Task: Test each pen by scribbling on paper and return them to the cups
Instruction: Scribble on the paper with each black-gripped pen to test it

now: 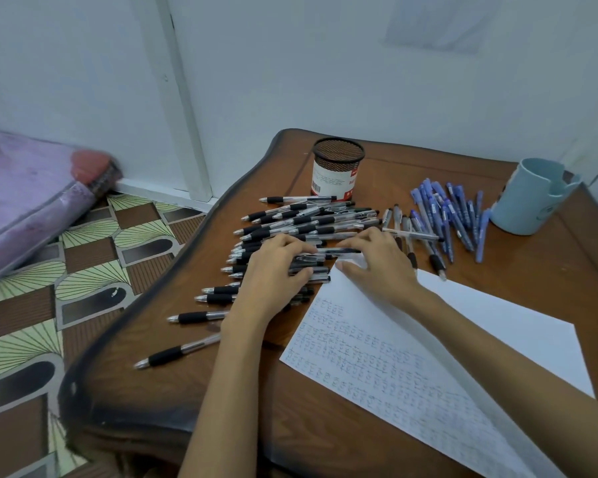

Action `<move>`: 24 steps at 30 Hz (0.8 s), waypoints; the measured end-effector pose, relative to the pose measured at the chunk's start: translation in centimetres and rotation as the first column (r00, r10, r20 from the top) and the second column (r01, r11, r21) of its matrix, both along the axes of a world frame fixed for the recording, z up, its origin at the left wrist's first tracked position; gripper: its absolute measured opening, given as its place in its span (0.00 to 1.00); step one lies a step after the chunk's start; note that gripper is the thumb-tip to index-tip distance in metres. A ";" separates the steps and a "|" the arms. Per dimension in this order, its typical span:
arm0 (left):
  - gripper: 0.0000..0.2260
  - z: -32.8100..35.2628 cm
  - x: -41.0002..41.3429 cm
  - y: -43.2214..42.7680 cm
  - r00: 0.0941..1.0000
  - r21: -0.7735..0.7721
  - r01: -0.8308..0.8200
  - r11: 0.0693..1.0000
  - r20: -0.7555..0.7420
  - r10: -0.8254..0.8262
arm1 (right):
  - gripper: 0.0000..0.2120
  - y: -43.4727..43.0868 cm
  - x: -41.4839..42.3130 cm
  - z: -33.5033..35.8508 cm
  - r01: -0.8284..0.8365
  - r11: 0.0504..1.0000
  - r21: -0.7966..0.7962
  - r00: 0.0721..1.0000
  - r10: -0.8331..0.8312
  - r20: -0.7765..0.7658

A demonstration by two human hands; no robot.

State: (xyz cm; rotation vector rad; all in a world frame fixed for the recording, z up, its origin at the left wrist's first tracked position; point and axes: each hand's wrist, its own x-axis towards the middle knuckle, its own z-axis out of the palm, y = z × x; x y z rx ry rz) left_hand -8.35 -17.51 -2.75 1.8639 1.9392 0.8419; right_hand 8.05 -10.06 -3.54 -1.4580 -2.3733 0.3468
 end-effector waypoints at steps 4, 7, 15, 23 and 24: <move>0.17 0.0 0.0 -0.1 1.000 0.026 0.010 1.000 0.013 -0.010 | 0.07 0.7 0.5 0.1 0.033 0.996 -0.087 0.963 -0.055 -0.262; 0.20 0.0 0.0 -0.1 1.000 0.058 -0.003 0.998 0.016 0.002 | 0.10 0.6 1.9 1.2 -0.074 0.955 -0.286 0.823 -0.104 -0.558; 0.23 -0.2 0.1 0.2 0.996 0.085 -0.085 0.993 0.025 0.083 | 0.08 1.4 4.6 5.1 -0.322 0.763 -0.561 0.124 -0.553 -0.824; 0.20 -0.4 0.2 0.3 0.996 0.037 -0.066 0.997 -0.054 0.068 | 0.15 0.3 4.4 6.2 -0.385 0.707 -0.593 -0.070 -0.663 -0.745; 0.20 -0.4 0.2 0.2 0.996 0.033 -0.066 0.997 -0.058 0.068 | 0.17 0.3 4.4 6.2 -0.360 0.709 -0.606 -0.068 -0.668 -0.741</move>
